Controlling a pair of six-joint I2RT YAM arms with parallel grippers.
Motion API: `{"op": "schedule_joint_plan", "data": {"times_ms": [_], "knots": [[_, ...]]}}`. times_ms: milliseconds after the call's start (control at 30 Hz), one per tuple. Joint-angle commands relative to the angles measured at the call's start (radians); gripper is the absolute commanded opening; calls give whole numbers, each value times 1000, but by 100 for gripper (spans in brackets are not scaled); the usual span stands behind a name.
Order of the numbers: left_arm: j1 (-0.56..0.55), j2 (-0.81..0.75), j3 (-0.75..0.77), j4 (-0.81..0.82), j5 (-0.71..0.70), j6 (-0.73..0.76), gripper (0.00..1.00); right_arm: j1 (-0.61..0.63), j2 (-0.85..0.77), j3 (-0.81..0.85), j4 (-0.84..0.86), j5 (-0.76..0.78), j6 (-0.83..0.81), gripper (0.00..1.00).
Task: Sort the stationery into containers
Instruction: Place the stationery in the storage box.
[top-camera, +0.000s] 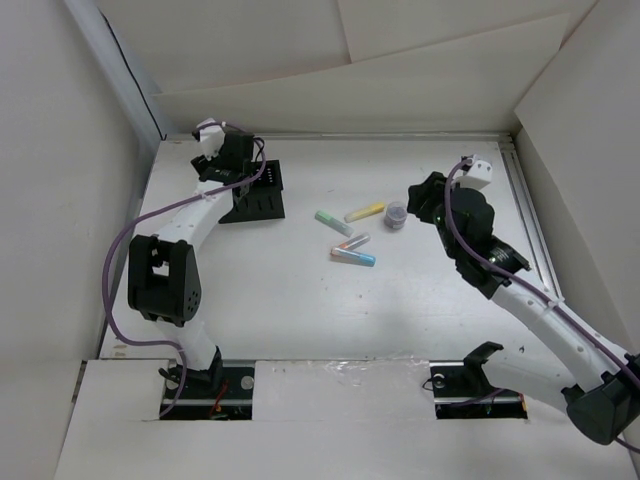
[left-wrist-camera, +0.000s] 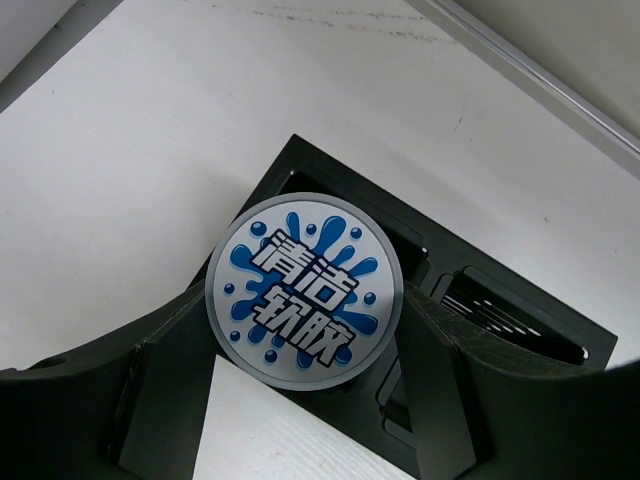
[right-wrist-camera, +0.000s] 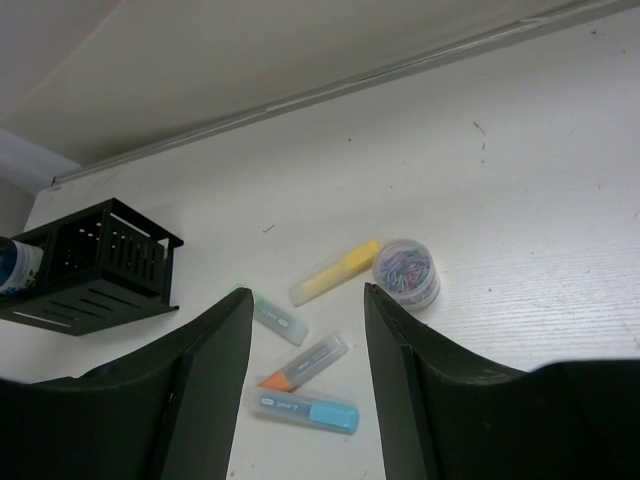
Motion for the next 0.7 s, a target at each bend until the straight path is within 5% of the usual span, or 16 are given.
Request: {"op": "schedule_joint_plan", "data": {"times_ms": [0, 133, 367, 533, 567, 667], "knots": [[5, -65, 17, -41, -29, 7, 38, 1, -28, 8, 50, -17, -9, 54], [5, -56, 35, -64, -18, 22, 48, 1, -37, 8, 50, -17, -9, 54], [5, -48, 74, -64, 14, 22, 81, 1, -37, -1, 50, -17, -9, 68], [-48, -147, 43, 37, 35, 71, 83, 1, -37, -1, 50, -8, -9, 74], [-59, -167, 28, 64, 60, 85, 74, 1, -48, -1, 50, -8, -9, 74], [-108, -230, -58, 196, 228, 99, 67, 1, -73, -12, 50, 26, -9, 70]]}}
